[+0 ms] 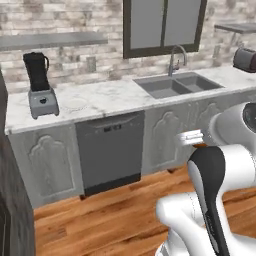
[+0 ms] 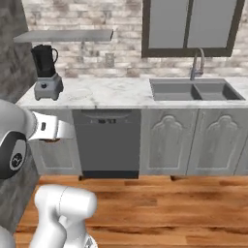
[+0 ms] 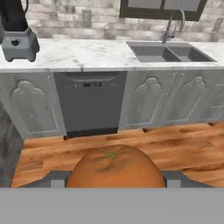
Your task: Pick the mango and tangerine from the fridge and place them on the plate next to the blender to make a fruit smoothie.
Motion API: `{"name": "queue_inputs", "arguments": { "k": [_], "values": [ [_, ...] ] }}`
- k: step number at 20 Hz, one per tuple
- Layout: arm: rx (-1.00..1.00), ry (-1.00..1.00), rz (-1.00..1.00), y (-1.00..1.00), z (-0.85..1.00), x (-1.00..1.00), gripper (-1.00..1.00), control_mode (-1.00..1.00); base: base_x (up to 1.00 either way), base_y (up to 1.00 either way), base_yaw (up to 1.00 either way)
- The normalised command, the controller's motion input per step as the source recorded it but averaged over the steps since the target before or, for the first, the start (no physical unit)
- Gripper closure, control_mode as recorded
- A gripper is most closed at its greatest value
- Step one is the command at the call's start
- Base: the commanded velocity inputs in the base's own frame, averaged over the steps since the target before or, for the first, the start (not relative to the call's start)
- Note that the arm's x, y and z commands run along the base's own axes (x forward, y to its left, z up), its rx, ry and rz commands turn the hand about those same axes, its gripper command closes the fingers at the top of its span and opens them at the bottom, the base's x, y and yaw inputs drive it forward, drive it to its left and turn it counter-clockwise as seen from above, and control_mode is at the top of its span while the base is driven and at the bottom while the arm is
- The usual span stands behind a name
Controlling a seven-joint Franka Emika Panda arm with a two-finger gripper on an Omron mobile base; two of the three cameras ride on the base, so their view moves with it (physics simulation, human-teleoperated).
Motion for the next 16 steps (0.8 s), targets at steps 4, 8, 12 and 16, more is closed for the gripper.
{"name": "queue_inputs", "arguments": {
  "k": [4, 8, 12, 16],
  "values": [
    [0.00, 0.00, 0.00, 0.00, 0.00, 0.00, 1.00, 1.00, 0.47, 0.60, 0.68],
    [0.00, 0.00, 0.00, 0.00, 0.00, 0.00, 1.00, 1.00, 1.00, 0.11, 0.30],
    [0.00, 0.00, 0.00, 0.00, 0.00, 0.00, 1.00, 1.00, 1.00, -0.19, 0.01],
    [0.00, 0.00, 0.00, 0.00, 0.00, 0.00, 1.00, 1.00, 1.00, -0.05, 0.00]
  ]
}}
